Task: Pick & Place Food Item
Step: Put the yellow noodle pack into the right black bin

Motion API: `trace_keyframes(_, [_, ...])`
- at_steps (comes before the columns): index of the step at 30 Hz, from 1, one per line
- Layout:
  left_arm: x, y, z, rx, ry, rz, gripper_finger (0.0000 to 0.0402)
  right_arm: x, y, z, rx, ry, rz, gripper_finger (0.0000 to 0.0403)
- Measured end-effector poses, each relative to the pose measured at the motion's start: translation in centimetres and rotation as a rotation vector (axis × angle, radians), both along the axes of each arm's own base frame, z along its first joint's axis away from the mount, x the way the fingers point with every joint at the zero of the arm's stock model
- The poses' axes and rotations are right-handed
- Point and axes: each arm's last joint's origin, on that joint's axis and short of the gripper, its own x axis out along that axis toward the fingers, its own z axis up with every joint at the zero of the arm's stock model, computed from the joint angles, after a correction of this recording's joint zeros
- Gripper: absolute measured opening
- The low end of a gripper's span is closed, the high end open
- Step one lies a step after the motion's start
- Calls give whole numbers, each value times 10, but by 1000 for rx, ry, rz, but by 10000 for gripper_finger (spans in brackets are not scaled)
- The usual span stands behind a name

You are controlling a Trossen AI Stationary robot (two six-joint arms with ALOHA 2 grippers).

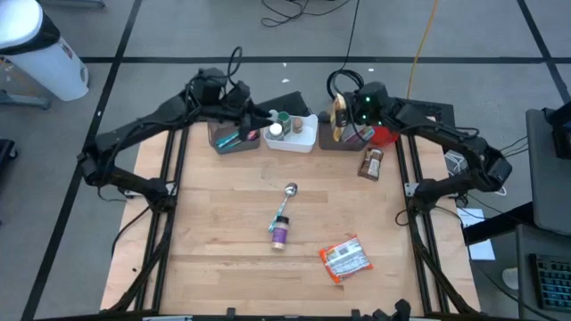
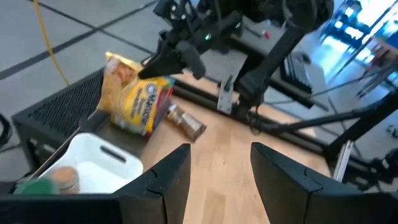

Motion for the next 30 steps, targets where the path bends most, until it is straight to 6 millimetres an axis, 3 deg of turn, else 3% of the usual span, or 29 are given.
trace_keyframes(9, [5,0,5,47,-92,17,177,-15,-13,-9,5,9,14,0])
trace_keyframes(19, [5,1,6,40,-105,57,177,-18,-8,-40,55,-4,19,0])
trace_keyframes(30, [5,2,6,21,-105,64,177,-21,-5,-54,69,10,15,0])
